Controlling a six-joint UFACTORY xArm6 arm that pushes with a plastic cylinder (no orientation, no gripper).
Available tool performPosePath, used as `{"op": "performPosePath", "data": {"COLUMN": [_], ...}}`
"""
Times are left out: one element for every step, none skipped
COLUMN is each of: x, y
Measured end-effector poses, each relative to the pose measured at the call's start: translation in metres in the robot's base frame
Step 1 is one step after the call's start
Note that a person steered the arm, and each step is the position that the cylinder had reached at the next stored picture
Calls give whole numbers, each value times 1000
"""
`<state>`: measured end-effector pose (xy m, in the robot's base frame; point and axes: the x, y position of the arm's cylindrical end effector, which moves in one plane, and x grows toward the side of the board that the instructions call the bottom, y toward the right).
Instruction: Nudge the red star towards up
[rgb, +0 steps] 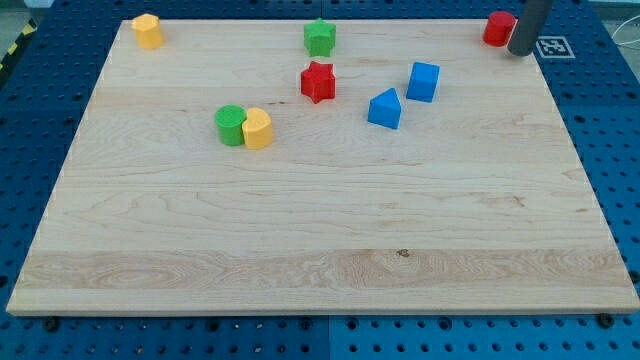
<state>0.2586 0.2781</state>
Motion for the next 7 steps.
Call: {"op": "performPosePath", "data": {"x": [-2, -6, -15, -16, -12, -10, -11], "y": [0, 0, 0, 0, -3, -24, -43]}}
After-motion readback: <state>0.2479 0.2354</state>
